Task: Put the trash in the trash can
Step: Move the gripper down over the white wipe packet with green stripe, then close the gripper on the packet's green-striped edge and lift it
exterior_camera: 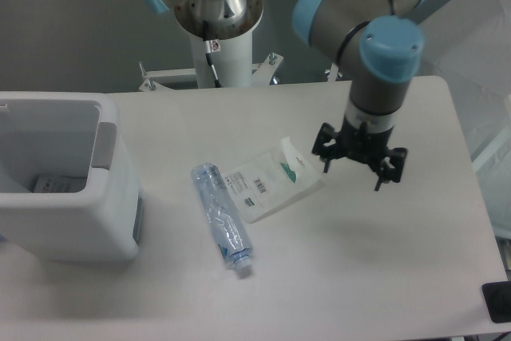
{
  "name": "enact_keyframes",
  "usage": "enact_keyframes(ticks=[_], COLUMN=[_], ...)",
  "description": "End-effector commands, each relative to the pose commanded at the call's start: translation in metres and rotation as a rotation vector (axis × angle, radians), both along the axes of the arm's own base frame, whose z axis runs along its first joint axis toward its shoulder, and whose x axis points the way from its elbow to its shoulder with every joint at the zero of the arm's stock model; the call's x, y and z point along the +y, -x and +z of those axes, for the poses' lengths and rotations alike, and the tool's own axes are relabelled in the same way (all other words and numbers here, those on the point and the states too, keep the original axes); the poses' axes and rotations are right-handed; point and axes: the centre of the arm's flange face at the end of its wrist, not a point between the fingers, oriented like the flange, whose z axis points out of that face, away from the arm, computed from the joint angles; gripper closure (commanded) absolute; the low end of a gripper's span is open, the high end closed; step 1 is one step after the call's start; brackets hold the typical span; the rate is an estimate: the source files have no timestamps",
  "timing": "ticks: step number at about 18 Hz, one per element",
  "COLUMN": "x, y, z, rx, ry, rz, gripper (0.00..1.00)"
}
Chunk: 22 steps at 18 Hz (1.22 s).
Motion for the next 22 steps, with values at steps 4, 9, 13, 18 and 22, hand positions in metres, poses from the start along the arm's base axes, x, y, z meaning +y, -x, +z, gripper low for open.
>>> enact_keyframes(ticks=[4, 9, 13, 18, 22], x=[-0.004, -0.007, -0.012, -0.022, -0.013], y=[-0.031, -0.060, -0.071, -0.081, -0.089], z=[-0.029, -0.057, -0.071, -0.094, -0.115], rx=[-0.010, 0.031, 0.013, 0.031, 0.016], ry=[0.098, 0.269, 0.302, 0.407, 0.436], rz=[-0.030, -0.066, -0.059, -0.017, 0.015], gripper=[0.00, 0.00, 0.00, 0.00, 0.00])
